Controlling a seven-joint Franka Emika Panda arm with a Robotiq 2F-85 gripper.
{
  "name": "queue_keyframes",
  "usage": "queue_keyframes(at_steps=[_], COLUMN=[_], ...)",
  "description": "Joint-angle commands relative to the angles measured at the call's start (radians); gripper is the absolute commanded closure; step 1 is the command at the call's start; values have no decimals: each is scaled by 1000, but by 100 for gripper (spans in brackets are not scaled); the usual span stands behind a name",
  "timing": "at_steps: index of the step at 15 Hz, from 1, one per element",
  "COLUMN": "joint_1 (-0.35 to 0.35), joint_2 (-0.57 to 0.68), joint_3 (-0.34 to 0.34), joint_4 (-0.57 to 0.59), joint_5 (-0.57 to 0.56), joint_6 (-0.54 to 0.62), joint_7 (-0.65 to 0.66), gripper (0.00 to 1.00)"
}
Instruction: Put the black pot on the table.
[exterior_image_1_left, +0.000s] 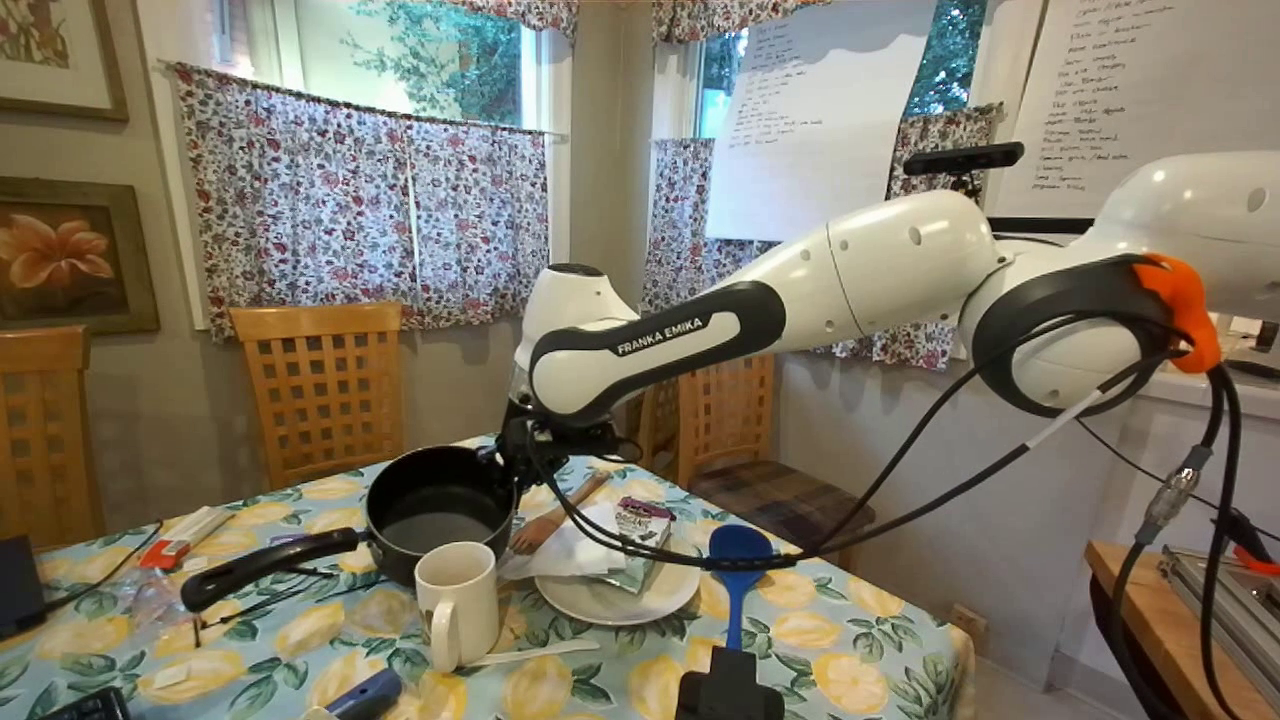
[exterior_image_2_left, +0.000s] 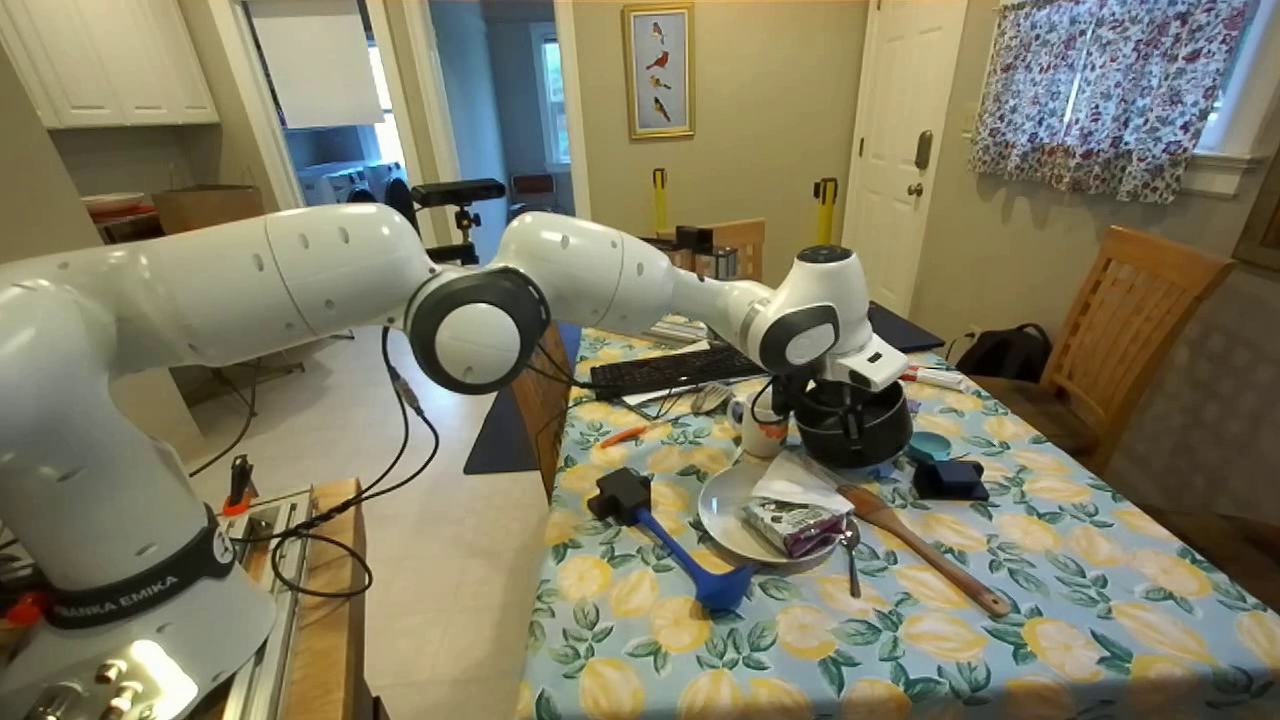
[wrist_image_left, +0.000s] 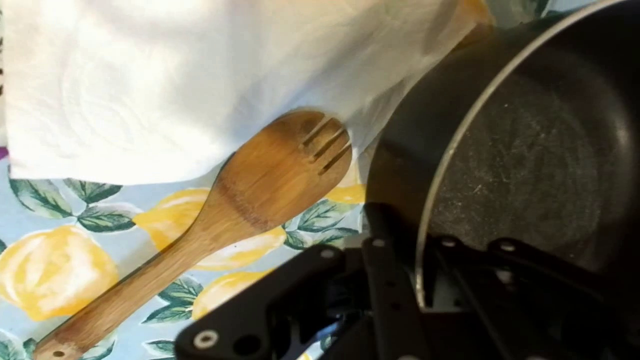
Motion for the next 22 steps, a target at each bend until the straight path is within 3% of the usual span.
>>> queue_keyframes(at_steps=[1, 3, 4, 6, 10, 14, 18, 22], joint_1=[-6, -8, -9, -9, -5, 23, 38, 47], joint_2=[5, 6, 4, 4, -6, -42, -81, -121], joint_3=[24, 35, 40, 48, 56, -24, -148, -296], joint_4=[26, 27, 26, 28, 24, 13, 6, -28], joint_5=[19, 24, 26, 30, 23, -25, -50, -95], joint_6=[-14, -22, -30, -31, -41, -2, 78, -31], joint_7=[8, 5, 5, 7, 5, 89, 245, 359], gripper=[98, 98, 68, 60, 32, 4, 0, 0])
